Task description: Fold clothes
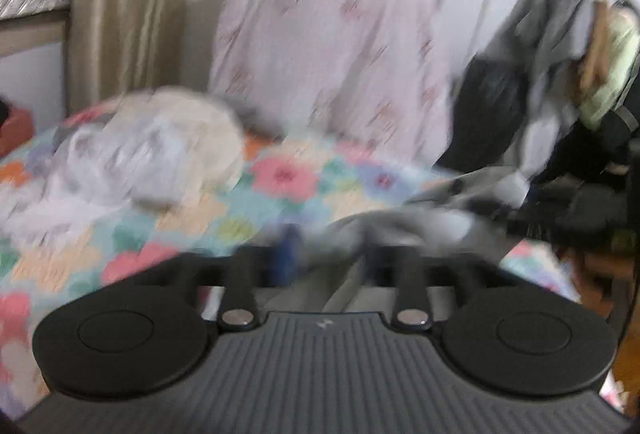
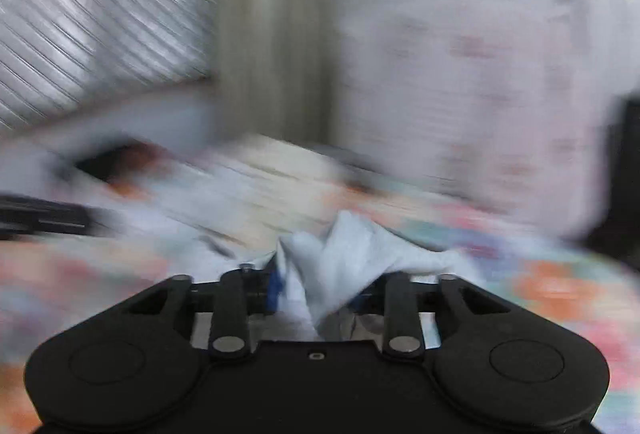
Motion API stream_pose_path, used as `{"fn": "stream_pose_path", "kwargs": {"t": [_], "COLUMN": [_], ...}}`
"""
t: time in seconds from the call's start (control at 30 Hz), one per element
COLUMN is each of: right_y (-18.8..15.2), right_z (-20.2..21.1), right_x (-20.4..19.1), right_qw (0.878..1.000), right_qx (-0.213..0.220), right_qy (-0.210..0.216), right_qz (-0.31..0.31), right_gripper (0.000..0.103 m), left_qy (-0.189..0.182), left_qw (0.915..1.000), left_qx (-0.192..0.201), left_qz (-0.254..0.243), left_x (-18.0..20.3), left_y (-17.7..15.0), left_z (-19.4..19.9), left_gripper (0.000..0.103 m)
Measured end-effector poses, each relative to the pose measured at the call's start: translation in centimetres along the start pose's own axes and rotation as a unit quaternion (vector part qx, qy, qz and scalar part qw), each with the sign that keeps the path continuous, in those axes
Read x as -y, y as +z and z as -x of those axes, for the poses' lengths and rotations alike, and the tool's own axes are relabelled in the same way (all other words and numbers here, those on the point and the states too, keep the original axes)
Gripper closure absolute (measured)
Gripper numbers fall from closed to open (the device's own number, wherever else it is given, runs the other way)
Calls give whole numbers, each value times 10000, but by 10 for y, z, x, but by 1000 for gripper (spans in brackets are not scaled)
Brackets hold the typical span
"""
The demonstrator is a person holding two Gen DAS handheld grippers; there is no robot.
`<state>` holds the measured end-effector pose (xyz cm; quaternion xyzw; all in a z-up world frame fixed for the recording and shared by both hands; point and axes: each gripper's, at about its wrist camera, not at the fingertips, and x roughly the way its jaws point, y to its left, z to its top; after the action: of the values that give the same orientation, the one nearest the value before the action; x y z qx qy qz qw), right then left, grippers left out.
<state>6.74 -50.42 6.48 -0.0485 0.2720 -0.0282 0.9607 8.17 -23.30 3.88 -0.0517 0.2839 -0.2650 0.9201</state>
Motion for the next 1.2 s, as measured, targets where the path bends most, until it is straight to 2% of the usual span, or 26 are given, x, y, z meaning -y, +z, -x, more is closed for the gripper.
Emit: {"fn": "stream_pose_path", "kwargs": {"t": [0.03, 0.07, 0.17, 0.27, 0.37, 0.43, 0.53, 0.63, 0.7, 0.73, 0.8, 0.9, 0.93, 0.97, 1.0, 1.03, 1.07, 1.1, 1.13, 1.17, 1.2], "right_y": [-8, -17, -48, -80, -121, -143, -169, -187, -195, -200, -209, -214, -212, -209, -205, -199, -192, -186, -179, -172, -165], "right_z": [-12, -20, -30, -21, -17, -21, -32, -40, -42, -38, -36, -39, -43, -48, -53, -57, -60, -61, -58, -55, -52], "right_x": [7, 14, 35, 47, 41, 33, 27, 27, 23, 17, -3, -31, -36, -37, -35, -30, -24, -20, -17, -15, -12], "right_qw": [9982, 9961, 9933, 9855, 9694, 9620, 9555, 9451, 9400, 9389, 9445, 9586, 9629, 9653, 9663, 9670, 9679, 9715, 9782, 9847, 9897], "right_qx": [-239, -407, -691, -783, -976, -1164, -1388, -1554, -1455, -1265, -1022, -792, -758, -770, -811, -848, -871, -840, -761, -676, -591], "right_qy": [-546, -787, -710, -351, 288, 526, 552, 701, 764, 676, 567, 384, 310, 253, 225, 236, 265, 204, 42, -141, -324], "right_qz": [52, -19, -589, -1467, -2235, -2412, -2544, -2787, -2991, -3130, -3070, -2707, -2571, -2483, -2434, -2390, -2342, -2208, -1933, -1599, -1263], "right_gripper": [54, 54, 54, 54, 54, 54, 51, 51, 50, 45, 43, 41, 45, 61, 72, 89, 98, 99, 99, 99, 99], "left_qy": [59, 111, 395, 563, 436, 334, 220, 147, 417, 562, 978, 1208, 1203, 1216, 1226, 1237, 1288, 1337, 1406, 1490, 1534], "left_qw": [9998, 9993, 9941, 9848, 9848, 9851, 9860, 9884, 9906, 9913, 9905, 9847, 9830, 9815, 9799, 9780, 9753, 9722, 9681, 9663, 9679], "left_qx": [-181, -341, -998, -1636, -1666, -1659, -1572, -1240, -1052, -967, -947, -1221, -1331, -1410, -1480, -1541, -1592, -1672, -1807, -1849, -1792], "left_qz": [30, 69, 125, 134, 207, 294, 502, 862, 763, 688, 192, -294, -381, -443, -532, -672, -826, -946, -1021, -995, -864], "left_x": [0, -3, -12, -22, -29, -34, -46, -63, -69, -72, -75, -82, -84, -85, -85, -85, -84, -85, -88, -90, -94], "left_y": [-10, -21, -55, -84, -101, -107, -108, -99, -93, -90, -88, -94, -97, -101, -104, -106, -108, -111, -110, -107, -101], "left_z": [-11, -21, -54, -77, -80, -82, -84, -84, -84, -84, -91, -107, -113, -118, -125, -131, -138, -143, -150, -153, -152], "left_gripper": [19, 18, 18, 18, 18, 17, 17, 17, 17, 17, 17, 17, 17, 17, 17, 17, 18, 37, 52, 69, 90]}}
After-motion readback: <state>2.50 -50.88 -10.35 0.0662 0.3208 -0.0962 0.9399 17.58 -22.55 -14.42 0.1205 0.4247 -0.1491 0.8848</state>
